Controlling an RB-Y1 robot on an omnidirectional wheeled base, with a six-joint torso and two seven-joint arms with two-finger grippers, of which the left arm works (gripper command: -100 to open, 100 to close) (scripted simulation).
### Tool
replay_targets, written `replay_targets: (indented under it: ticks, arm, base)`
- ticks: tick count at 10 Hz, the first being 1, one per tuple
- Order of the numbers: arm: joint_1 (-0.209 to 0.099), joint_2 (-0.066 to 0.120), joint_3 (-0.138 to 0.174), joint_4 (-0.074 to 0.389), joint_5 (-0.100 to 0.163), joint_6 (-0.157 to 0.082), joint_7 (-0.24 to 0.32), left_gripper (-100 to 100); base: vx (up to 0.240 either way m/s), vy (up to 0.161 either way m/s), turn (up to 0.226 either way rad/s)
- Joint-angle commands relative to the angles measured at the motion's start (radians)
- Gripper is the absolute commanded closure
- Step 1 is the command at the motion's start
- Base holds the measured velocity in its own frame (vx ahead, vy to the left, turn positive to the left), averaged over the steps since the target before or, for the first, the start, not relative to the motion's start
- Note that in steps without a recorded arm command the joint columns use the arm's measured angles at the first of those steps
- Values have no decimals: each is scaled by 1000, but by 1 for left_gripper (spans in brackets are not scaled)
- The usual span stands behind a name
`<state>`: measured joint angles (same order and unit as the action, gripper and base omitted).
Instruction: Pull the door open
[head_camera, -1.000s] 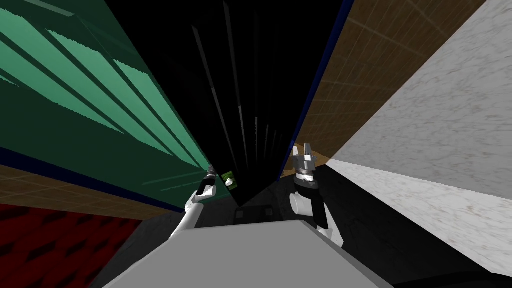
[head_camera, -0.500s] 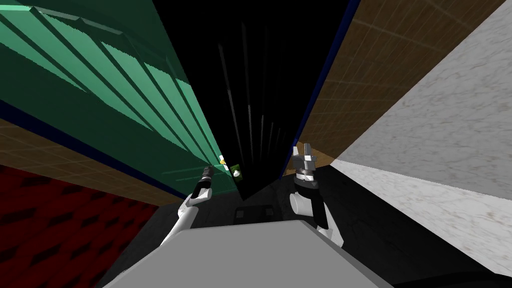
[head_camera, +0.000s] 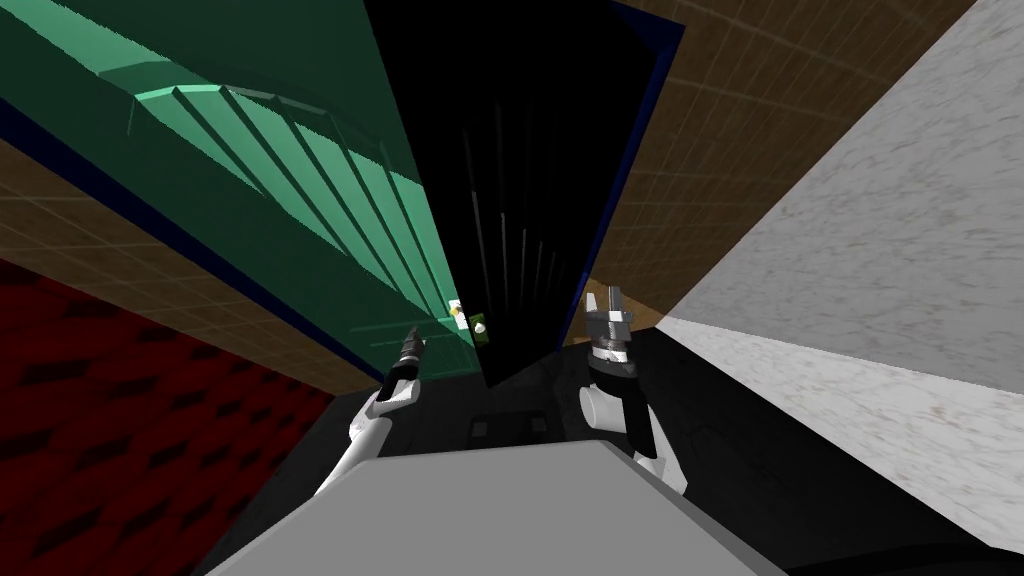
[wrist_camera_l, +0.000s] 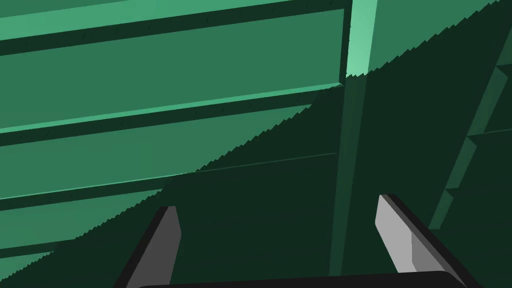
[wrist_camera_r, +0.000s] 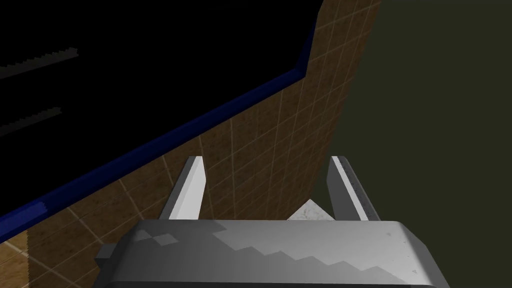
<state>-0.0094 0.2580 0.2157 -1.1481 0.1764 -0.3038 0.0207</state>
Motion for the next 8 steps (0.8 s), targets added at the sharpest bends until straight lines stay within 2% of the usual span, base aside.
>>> replay_targets:
  ticks: [1, 3, 4, 5, 6, 7, 8]
  arm:
    - [6, -7, -12, -15, 0, -2, 3, -100]
    - [-7, -33, -52, -33, -2, -8, 10, -100]
    - [-18, -48, -71, -40, -4, -9, 11, -100]
    - [-22, -52, -78, -41, -5, -9, 12, -100]
    - [-19, -46, -71, -35, -3, -12, 12, -100]
    - [-4, -27, -46, -28, 0, -11, 12, -100]
    - [5, -15, -31, -23, 2, -12, 11, -100]
  base:
    - [-210, 52, -22]
    - [-137, 21, -142]
    - [-3, -118, -200]
    - [83, -163, -102]
    - [43, -71, -3]
    - [-57, 77, 193]
    - [-97, 128, 212]
